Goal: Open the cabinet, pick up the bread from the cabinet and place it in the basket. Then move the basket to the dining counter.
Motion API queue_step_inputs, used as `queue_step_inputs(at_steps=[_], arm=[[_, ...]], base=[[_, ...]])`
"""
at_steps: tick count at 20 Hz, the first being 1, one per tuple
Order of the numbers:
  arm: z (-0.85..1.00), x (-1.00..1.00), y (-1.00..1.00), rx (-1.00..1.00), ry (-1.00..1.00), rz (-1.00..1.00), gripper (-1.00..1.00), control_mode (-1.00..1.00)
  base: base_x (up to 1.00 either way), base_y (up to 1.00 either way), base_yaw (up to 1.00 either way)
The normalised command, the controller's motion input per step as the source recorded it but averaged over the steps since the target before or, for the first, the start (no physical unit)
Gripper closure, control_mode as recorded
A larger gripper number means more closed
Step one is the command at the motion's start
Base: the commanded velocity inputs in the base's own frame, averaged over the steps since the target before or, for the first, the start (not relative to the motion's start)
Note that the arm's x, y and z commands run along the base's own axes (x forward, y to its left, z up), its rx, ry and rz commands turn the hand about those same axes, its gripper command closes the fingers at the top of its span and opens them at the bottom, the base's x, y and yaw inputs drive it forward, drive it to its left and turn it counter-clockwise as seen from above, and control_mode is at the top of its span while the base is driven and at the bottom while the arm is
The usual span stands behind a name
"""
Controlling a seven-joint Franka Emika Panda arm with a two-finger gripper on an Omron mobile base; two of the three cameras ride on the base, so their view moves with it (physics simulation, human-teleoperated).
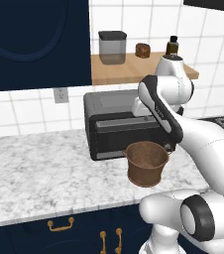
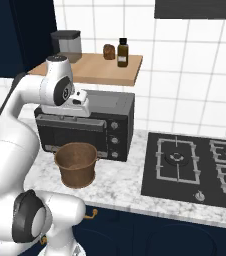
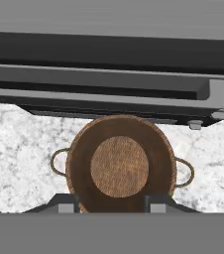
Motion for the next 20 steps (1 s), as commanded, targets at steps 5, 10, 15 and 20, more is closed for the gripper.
queue_step_inputs(at_steps=[5, 10, 15, 20], arm=[[0.17, -0.15, -0.1, 0.0, -0.11, 0.0, -1.0, -1.0], [0.99, -0.42, -0.01, 0.0, -0.49, 0.0, -1.0, -1.0], [0.96, -0.34, -0.04, 0.0, -0.65, 0.0, -1.0, -1.0], [0.4, 0.2, -0.28, 0.01, -0.27, -0.06, -1.0, -1.0]], base=[[0.0, 0.0, 0.0], [0.0, 0.0, 0.0], [0.0, 0.0, 0.0], [0.0, 0.0, 0.0]])
